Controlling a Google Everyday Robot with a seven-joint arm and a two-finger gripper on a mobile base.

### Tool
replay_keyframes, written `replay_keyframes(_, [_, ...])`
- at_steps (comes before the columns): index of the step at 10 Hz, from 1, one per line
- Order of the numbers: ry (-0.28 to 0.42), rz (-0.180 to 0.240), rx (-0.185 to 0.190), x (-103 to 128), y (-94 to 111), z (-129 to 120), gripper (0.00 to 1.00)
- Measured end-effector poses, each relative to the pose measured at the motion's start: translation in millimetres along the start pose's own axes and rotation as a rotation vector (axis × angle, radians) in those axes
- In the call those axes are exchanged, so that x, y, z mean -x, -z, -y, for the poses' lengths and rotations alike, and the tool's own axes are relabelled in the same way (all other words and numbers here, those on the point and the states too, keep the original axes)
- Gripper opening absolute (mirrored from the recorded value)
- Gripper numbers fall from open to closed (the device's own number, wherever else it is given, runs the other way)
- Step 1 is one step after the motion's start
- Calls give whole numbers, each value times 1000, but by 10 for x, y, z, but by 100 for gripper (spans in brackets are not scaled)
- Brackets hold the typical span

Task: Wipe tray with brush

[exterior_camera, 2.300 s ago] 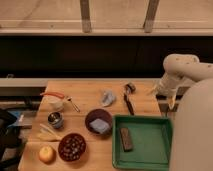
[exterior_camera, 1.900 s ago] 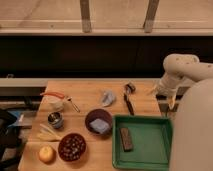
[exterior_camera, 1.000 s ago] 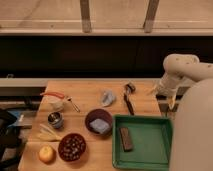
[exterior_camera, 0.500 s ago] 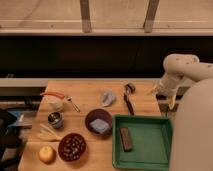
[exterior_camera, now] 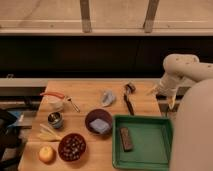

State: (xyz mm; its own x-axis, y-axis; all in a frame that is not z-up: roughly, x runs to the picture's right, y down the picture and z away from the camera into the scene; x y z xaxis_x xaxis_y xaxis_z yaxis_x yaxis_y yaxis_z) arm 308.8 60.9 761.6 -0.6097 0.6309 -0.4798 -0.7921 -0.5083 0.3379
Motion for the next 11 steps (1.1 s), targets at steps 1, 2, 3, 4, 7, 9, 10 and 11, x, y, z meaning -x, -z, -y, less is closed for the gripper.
replay_keyframes(1, [20,36,8,23,34,-79,80])
replay_keyframes(2, [39,58,26,27,30,-236,80])
replay_keyframes(3, [60,71,44,26,17,-394,80])
replay_keyframes(4, [89,84,75,34,13,-576,80])
replay_keyframes(7, [203,95,110,-16,-39,-861,80])
replay_keyframes(9, [280,110,118,-88,-37,-957,80])
replay_keyframes(10, [278,112,116,-77,-37,-932,80])
replay_keyframes(11, [278,113,115,-75,-37,-929,80])
